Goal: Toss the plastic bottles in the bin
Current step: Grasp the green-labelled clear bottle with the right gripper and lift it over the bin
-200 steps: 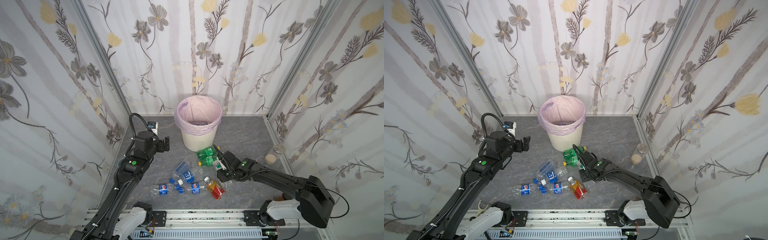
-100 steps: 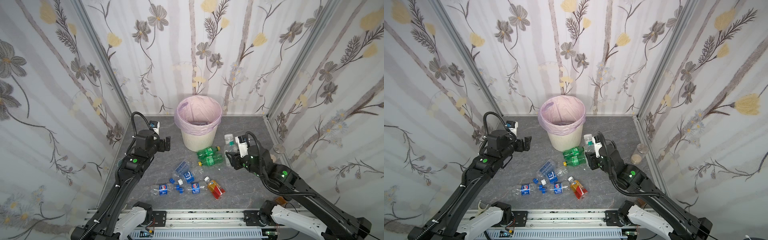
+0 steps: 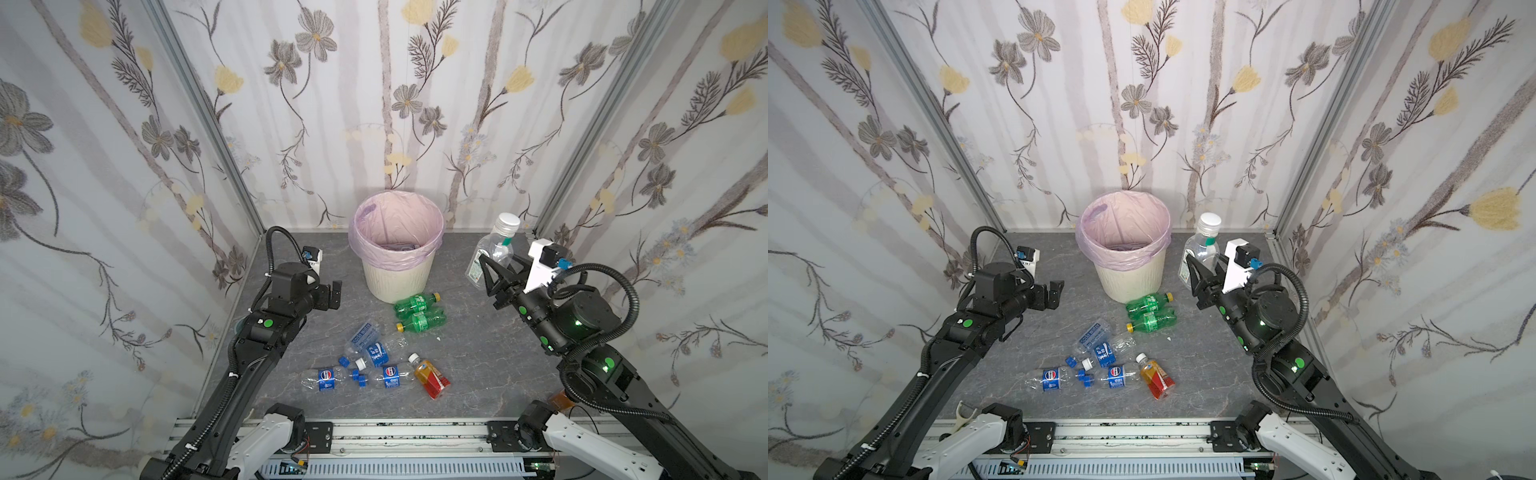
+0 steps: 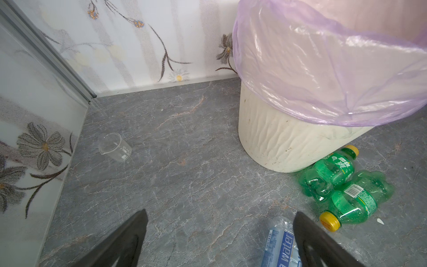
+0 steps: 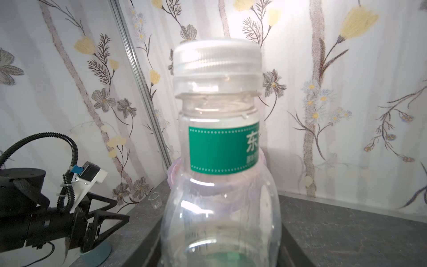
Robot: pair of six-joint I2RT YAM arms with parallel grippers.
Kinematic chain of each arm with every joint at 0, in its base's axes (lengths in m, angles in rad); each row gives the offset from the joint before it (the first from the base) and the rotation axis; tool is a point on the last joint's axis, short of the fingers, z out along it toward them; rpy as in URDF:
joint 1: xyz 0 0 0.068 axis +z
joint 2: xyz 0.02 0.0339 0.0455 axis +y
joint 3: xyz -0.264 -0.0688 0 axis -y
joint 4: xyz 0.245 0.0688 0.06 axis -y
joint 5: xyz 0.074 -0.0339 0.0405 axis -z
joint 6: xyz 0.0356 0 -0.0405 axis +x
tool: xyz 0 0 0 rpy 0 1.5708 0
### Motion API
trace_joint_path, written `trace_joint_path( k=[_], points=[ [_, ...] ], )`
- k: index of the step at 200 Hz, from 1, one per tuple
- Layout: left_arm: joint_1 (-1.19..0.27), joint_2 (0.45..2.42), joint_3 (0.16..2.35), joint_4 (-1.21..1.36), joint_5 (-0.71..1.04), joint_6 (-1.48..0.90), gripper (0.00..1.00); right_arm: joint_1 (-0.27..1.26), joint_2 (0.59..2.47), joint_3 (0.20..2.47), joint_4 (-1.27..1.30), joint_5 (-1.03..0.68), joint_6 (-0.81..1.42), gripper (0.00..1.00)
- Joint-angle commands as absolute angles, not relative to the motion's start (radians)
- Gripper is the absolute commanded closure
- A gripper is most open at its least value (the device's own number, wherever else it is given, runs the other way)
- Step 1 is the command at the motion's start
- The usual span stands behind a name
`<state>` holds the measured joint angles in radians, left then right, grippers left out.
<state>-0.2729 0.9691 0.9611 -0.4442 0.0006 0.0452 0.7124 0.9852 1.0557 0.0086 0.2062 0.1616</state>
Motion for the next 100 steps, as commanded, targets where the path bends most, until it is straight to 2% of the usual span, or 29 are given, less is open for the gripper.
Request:
trace_joint_path(
  k=[1,15,31,42,51,65,100],
  points=[
    [-0.273,0.958,0.971,-0.467,0.008,0.048,0.00,0.680,1.174,1.210,0.094,0.085,0.112,0.69],
    [-0.273,0.954,0.976,-0.490,0.022,0.037,0.00,0.647,1.385,1.433,-0.002,0.007,0.140,0.67],
    [-0.273,0.944,0.979,-0.518,0.029,0.031,0.00,0.622,1.669,1.768,-0.236,-0.085,0.167,0.27],
    [-0.273,0.931,0.976,-0.531,0.028,0.034,0.00,0.625,1.818,1.963,-0.404,-0.093,0.163,0.16],
    [-0.273,0.925,0.980,-0.544,0.027,0.038,0.00,0.632,1.872,2.014,-0.453,-0.087,0.166,0.09],
    [-0.272,0.926,0.991,-0.572,0.042,0.048,0.00,0.640,1.861,1.952,-0.419,-0.066,0.169,0.06],
    [-0.273,0.970,1.025,-0.619,0.099,0.084,0.00,0.629,1.695,1.677,-0.235,-0.054,0.185,0.05]
  ],
)
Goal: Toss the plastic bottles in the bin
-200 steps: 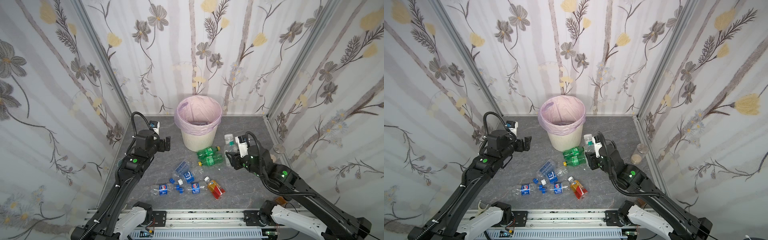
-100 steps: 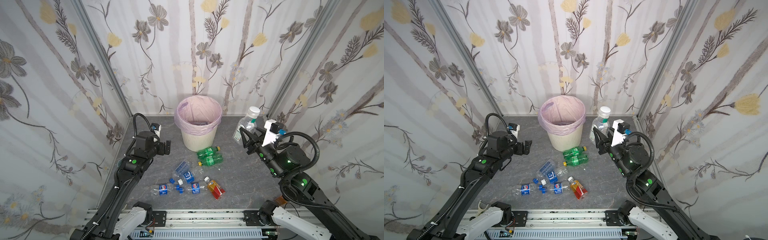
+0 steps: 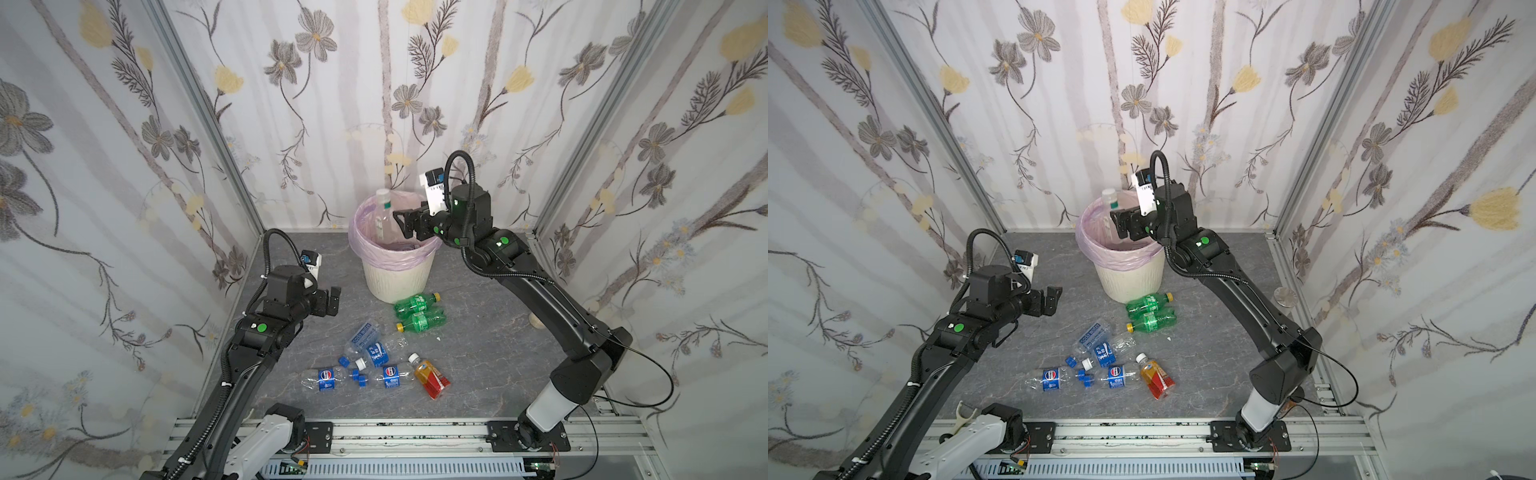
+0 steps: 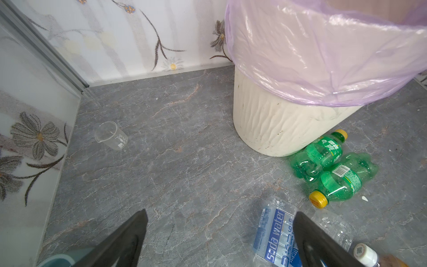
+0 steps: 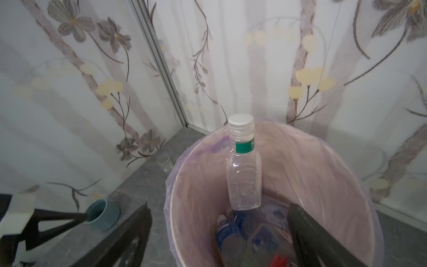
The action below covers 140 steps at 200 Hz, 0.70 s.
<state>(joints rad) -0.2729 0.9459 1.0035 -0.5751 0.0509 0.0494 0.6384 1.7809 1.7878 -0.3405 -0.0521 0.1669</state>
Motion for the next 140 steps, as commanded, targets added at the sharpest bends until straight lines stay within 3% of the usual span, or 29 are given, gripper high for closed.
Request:
trace_joint_path(
  k=[1,40,140],
  points=[
    [-0.273,0.971,1.026,-0.620,0.101,0.085,0.00,0.628,1.692,1.671,-0.232,-0.055,0.185,0.05],
    [-0.282,1.025,1.044,-0.676,0.220,0.173,0.00,0.616,1.547,1.484,-0.185,-0.050,0.178,0.05],
    [-0.534,1.296,1.050,-0.736,-0.014,0.236,0.06,0.559,1.191,0.975,-0.013,0.032,0.279,0.03]
  ],
)
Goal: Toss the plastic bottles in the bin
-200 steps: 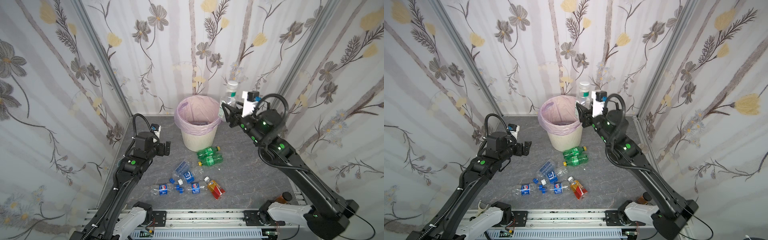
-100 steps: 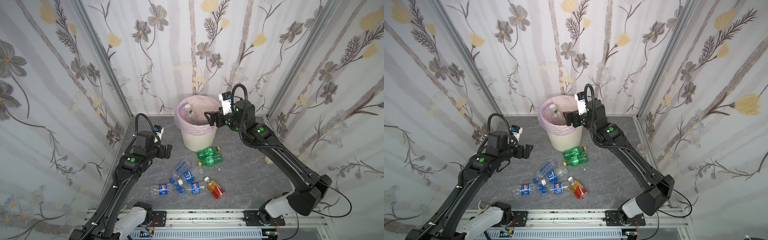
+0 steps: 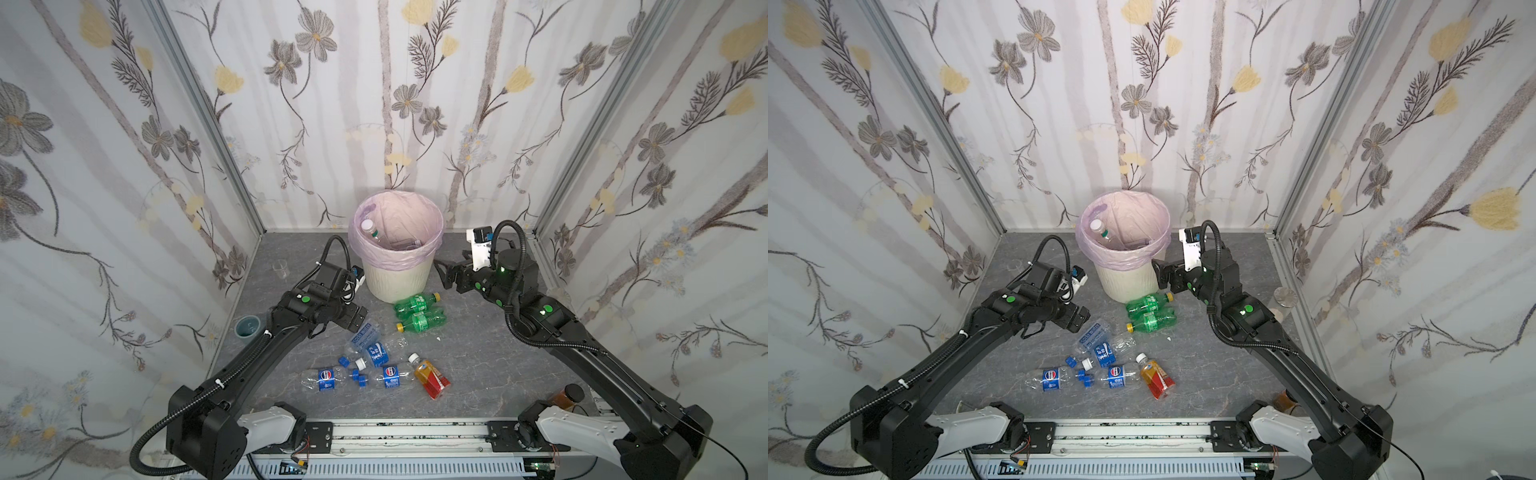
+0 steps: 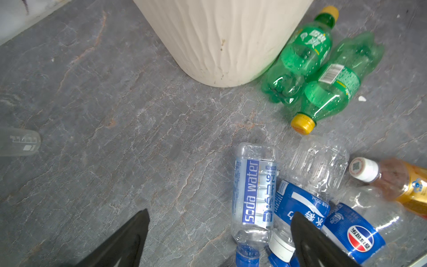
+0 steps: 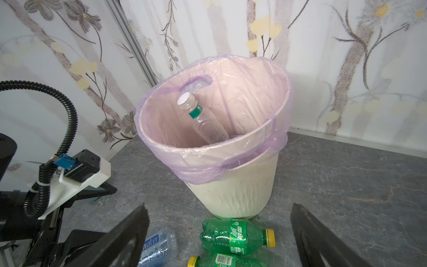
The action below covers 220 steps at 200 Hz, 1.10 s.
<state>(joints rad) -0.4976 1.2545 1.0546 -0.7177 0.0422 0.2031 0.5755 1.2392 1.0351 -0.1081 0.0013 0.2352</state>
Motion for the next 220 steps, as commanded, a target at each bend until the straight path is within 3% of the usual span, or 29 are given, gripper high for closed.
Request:
trace_joint_path(
  k=[1,63,173,220],
  points=[
    [-0.535,1.298,1.049,-0.736,-0.015,0.237,0.06,0.559,1.189,0.973,-0.012,0.032,0.281,0.03],
    [-0.624,1.443,1.051,-0.738,-0.091,0.158,0.12,0.515,1.097,0.890,0.004,0.039,0.303,0.01],
    [-0.652,1.609,1.041,-0.686,-0.021,0.017,0.22,0.507,1.077,0.850,0.019,0.038,0.313,0.01],
    [-0.652,1.652,1.013,-0.648,-0.015,0.005,0.36,0.501,1.058,0.836,0.018,0.040,0.313,0.01]
  ],
)
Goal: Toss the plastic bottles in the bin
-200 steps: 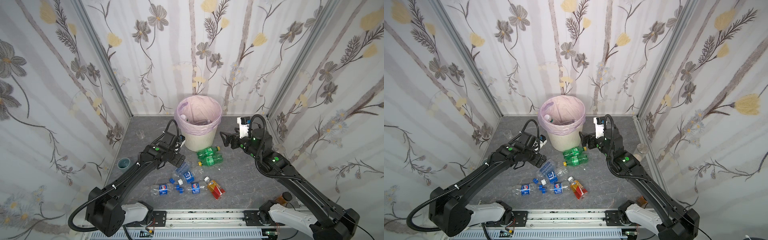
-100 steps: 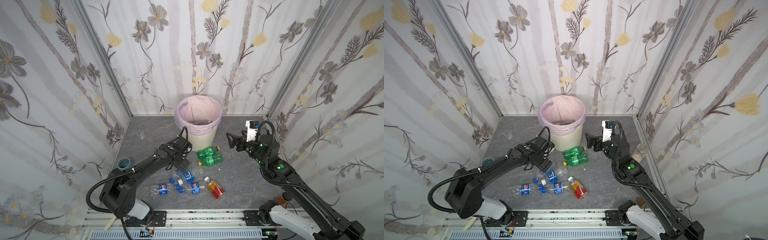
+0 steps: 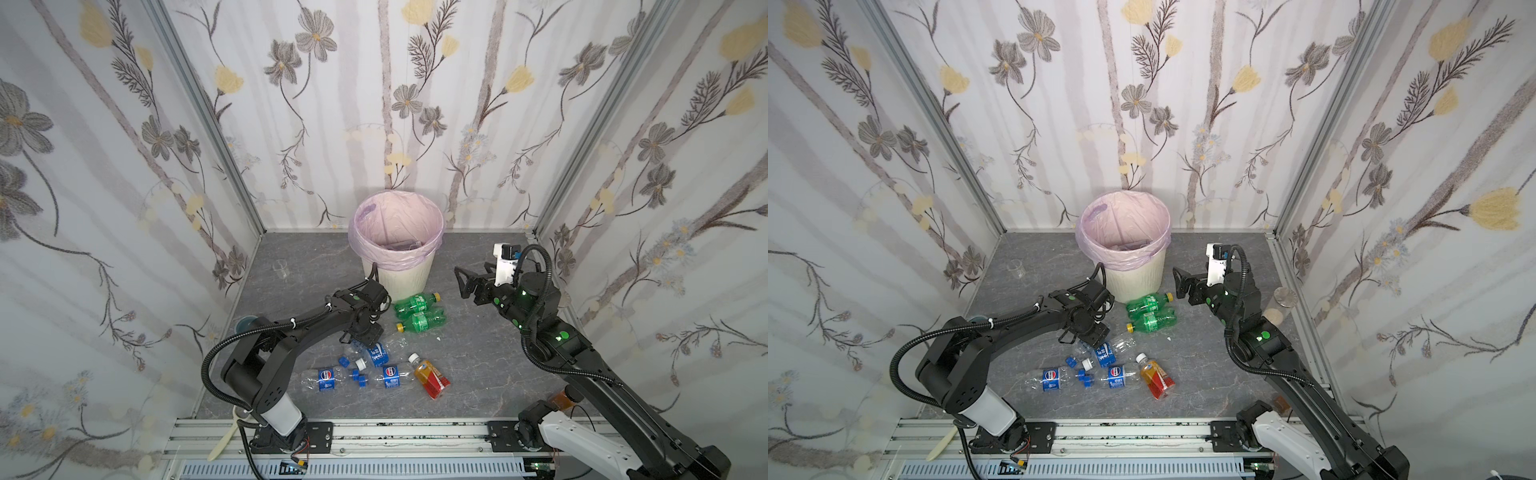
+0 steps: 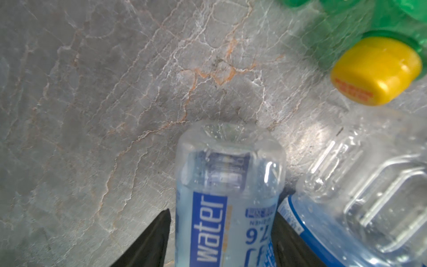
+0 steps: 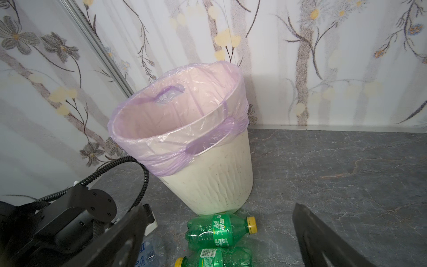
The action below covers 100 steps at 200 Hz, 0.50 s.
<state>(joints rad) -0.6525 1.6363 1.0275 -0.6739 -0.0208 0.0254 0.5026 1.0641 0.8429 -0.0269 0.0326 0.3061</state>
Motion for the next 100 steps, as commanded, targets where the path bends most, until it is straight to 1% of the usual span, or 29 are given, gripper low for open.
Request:
trace_joint_path(
  k=[1,68,100],
  points=[
    [-0.652,1.652,1.013,-0.647,-0.015,0.005,0.36,0.501,1.058,0.836,0.018,0.040,0.313,0.01],
    [-0.646,1.617,0.999,-0.613,-0.023,-0.011,0.49,0.497,1.050,0.806,0.026,0.017,0.334,0.01],
    [-0.633,1.549,0.984,-0.609,-0.057,-0.020,0.51,0.498,1.039,0.792,0.029,0.010,0.338,0.01]
  ],
)
